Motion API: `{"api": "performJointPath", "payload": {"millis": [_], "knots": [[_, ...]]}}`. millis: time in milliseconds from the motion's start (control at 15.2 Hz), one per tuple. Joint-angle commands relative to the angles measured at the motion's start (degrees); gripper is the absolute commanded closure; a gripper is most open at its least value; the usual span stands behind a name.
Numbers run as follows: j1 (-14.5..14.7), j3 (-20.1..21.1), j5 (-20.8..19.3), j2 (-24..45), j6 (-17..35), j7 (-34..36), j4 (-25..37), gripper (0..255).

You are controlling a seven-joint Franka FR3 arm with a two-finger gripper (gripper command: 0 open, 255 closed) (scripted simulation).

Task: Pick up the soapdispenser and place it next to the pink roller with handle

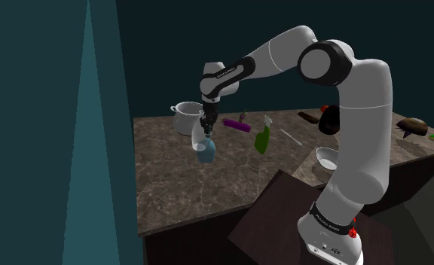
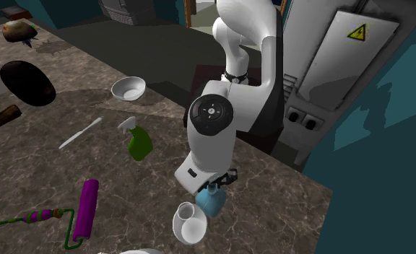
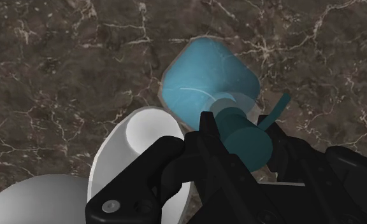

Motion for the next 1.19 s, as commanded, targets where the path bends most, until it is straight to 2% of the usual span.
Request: {"api": "performJointPath", "payload": {"millis": [0, 330, 1122], "knots": [[0.00, 0.00, 0.00, 0.00, 0.00, 0.00, 0.00, 255], [0.00, 0.00, 0.00, 0.01, 0.00, 0.00, 0.00, 255], [0.11, -0.19, -0.43, -4.33, -7.61, 0.32, 3.29, 255]]}}
